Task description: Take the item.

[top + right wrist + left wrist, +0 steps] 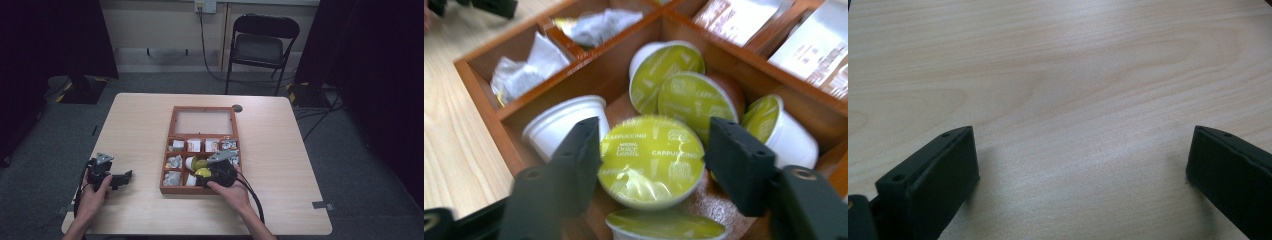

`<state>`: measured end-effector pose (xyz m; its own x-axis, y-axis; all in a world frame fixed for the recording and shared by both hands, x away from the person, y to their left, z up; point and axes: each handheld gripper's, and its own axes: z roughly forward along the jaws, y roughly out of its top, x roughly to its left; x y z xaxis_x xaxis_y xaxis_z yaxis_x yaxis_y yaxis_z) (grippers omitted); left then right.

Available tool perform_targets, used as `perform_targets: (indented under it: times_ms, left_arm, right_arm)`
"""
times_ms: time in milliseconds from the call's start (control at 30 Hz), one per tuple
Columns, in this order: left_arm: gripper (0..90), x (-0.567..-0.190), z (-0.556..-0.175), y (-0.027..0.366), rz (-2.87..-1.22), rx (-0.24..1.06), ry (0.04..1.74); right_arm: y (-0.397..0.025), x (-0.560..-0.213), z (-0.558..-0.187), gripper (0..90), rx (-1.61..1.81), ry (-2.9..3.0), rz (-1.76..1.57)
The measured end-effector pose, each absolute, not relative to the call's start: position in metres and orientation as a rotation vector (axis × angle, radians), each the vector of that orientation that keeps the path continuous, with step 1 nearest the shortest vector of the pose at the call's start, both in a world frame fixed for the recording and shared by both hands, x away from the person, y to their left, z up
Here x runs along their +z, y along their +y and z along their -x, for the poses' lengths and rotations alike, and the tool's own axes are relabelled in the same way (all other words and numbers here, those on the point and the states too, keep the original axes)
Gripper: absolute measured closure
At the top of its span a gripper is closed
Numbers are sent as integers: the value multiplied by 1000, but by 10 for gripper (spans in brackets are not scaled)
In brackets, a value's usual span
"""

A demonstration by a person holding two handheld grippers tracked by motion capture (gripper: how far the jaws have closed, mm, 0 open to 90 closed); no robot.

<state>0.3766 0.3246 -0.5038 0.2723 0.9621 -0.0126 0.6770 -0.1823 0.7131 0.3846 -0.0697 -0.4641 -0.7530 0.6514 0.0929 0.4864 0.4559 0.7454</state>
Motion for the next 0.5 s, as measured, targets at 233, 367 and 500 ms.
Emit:
perform_targets:
  times_ms: [233, 367, 500]
  left_arm:
    - [0, -504, -377, 325, -1938, 603, 1473]
    - [0, -504, -377, 325, -1937, 603, 1473]
    - [0, -504, -377, 325, -1938, 603, 1473]
  right_arm:
    - [-65, -467, -383, 368, 1124, 2515, -980]
    - [-64, -467, -383, 353, 1098, 2527, -979]
    - [-63, -468, -383, 382, 1059, 2539, -981]
